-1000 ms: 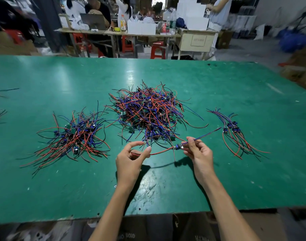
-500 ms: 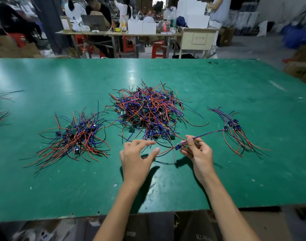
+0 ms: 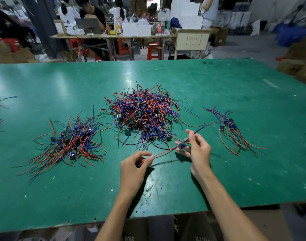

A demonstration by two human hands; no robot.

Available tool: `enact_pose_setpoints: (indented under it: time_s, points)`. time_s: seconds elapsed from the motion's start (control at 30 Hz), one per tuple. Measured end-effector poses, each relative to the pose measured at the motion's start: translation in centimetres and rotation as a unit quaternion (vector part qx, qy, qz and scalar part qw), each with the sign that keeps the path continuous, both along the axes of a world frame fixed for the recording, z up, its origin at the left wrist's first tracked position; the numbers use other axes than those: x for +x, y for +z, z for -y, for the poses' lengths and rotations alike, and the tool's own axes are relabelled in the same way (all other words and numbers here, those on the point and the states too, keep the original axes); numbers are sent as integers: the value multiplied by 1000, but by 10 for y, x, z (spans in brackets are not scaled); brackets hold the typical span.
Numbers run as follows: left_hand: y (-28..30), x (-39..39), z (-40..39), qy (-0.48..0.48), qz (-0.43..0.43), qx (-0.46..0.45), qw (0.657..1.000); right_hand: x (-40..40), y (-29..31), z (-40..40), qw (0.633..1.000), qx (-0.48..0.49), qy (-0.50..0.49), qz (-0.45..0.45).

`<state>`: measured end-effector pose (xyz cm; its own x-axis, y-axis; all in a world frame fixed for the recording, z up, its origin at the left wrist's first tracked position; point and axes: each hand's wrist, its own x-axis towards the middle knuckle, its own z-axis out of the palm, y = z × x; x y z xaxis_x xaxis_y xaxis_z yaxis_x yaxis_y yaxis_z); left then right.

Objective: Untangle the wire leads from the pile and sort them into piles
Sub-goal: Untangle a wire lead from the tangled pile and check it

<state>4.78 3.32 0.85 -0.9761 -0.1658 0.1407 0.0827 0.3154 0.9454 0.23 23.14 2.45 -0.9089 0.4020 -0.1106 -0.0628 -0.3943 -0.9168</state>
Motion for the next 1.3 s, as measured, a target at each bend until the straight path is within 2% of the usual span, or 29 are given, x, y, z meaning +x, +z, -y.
enact_pose_setpoints:
  time_s: [0.1, 0.2, 0.27, 0.33, 0.4, 0.43, 0.47, 0.57, 0.63, 0.67, 0.73, 0.87, 0.97, 1.1, 1.2, 1.3]
  points:
    - [1, -3, 4, 35, 9, 98, 995, -28, 18, -25, 994, 57, -81, 40]
    - [0, -9, 10, 102, -1, 173, 980, -67, 44, -67, 956, 253, -130, 78]
    - [1, -11, 9, 118, -3, 195, 974, -89, 60, -99, 896, 407, -141, 108]
    - [1, -11, 7, 123, -4, 196, 973, -105, 67, -123, 807, 553, -103, 182]
    - [1, -11, 6, 130, -6, 198, 972, -108, 64, -125, 720, 645, -50, 252]
    - [1, -12, 6, 133, -7, 199, 971, -106, 62, -117, 698, 674, -32, 240]
    - [1, -12, 6, 134, -7, 200, 971, -101, 59, -103, 702, 684, -15, 197]
    - [1, -13, 5, 134, -11, 196, 971, -74, 41, -47, 755, 651, 71, 21]
    - [0, -13, 5, 130, -12, 196, 972, -52, 23, -15, 731, 670, 125, -38]
    - [-1, -13, 5, 127, -12, 195, 972, -45, 12, -5, 716, 683, 136, -51]
    - [-1, -12, 5, 120, -13, 186, 975, -36, -5, 5, 716, 685, 126, -46]
    - [-2, -11, 5, 110, -1, 164, 980, -30, -18, 6, 739, 670, 60, -35]
    - [-4, -11, 5, 100, 5, 143, 985, -23, -20, 6, 767, 638, 50, -43]
    - [-3, -7, 3, 56, -3, 76, 996, -4, -19, 10, 806, 574, 11, -148]
    - [2, -4, 1, -18, -7, 51, 999, 14, -20, 18, 784, 570, -11, -245]
    - [7, -5, -4, -61, -17, 35, 997, 27, -19, 29, 758, 575, 14, -308]
